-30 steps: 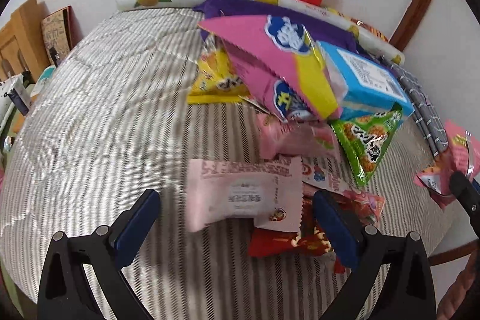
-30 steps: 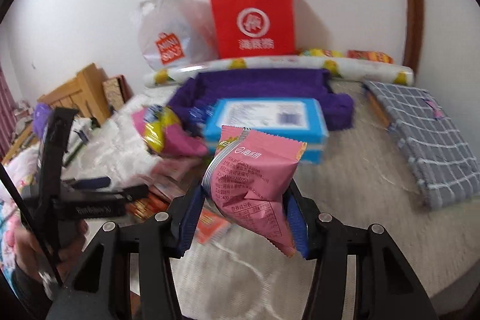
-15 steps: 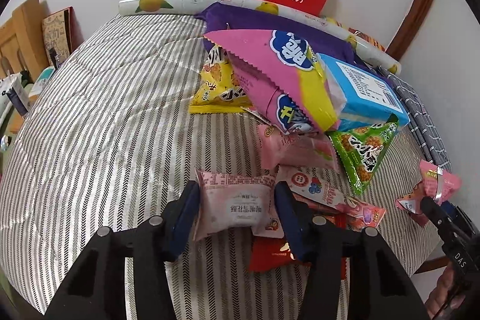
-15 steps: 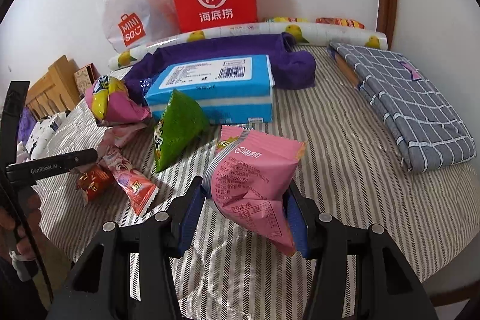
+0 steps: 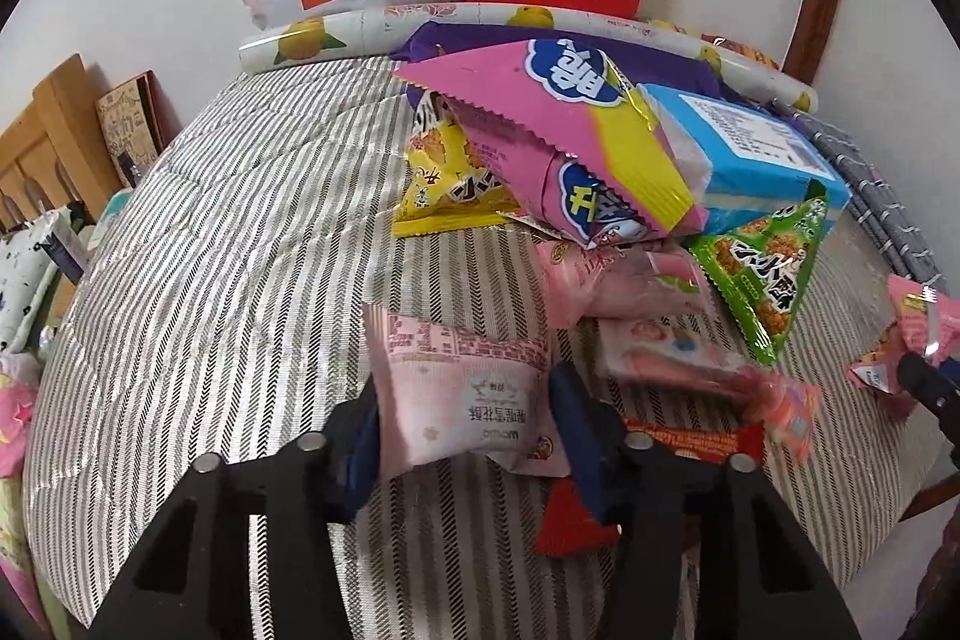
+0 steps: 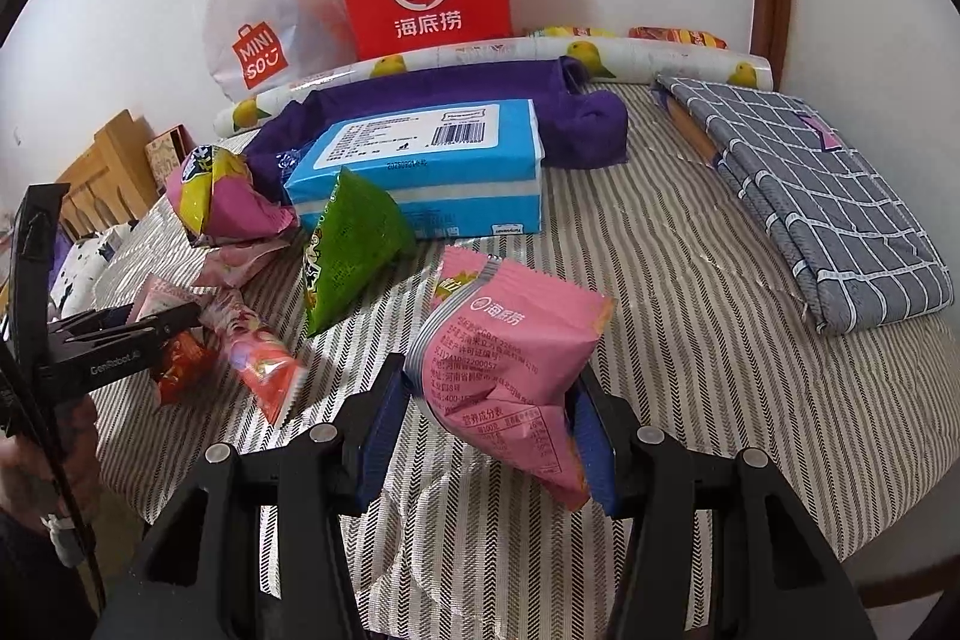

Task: Organize snacks
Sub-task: 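Grasp the light pink pastry packet with the left tool while the right tool holds its packet, then carry both held pink packets over the purple towel with both tools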

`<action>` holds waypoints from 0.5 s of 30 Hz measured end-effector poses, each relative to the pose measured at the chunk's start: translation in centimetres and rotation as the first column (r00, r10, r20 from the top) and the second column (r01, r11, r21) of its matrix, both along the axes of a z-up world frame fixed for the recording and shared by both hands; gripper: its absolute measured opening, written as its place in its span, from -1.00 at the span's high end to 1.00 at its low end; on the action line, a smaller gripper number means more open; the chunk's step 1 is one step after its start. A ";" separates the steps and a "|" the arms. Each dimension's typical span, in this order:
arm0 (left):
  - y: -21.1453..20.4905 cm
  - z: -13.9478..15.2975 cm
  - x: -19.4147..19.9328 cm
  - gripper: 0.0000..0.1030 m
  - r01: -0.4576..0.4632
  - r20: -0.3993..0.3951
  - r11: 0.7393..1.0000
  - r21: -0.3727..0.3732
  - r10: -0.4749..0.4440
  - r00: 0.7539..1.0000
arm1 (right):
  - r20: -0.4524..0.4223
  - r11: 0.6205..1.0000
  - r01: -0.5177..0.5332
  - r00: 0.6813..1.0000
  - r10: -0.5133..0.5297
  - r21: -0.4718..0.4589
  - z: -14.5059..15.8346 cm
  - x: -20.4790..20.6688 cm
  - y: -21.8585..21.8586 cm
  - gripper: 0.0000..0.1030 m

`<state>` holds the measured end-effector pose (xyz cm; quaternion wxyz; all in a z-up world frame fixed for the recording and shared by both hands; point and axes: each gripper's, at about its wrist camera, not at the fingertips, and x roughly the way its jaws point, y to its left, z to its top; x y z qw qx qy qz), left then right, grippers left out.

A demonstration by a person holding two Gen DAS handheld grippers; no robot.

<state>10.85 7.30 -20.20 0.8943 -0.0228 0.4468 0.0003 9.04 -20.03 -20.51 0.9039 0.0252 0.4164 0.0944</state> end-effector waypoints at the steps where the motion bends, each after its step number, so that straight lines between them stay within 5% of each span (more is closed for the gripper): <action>1: 0.2 0.0 -0.1 0.13 0.003 0.004 1.000 -0.006 -0.003 1.000 | -0.001 1.000 0.001 1.000 -0.001 0.000 0.0 0.0 0.0 -0.01; 15: 1.5 2.0 -1.2 0.30 -0.023 0.009 0.998 -0.064 0.024 1.000 | 0.006 0.999 0.025 1.000 -0.025 -0.022 0.9 0.2 -0.4 -0.01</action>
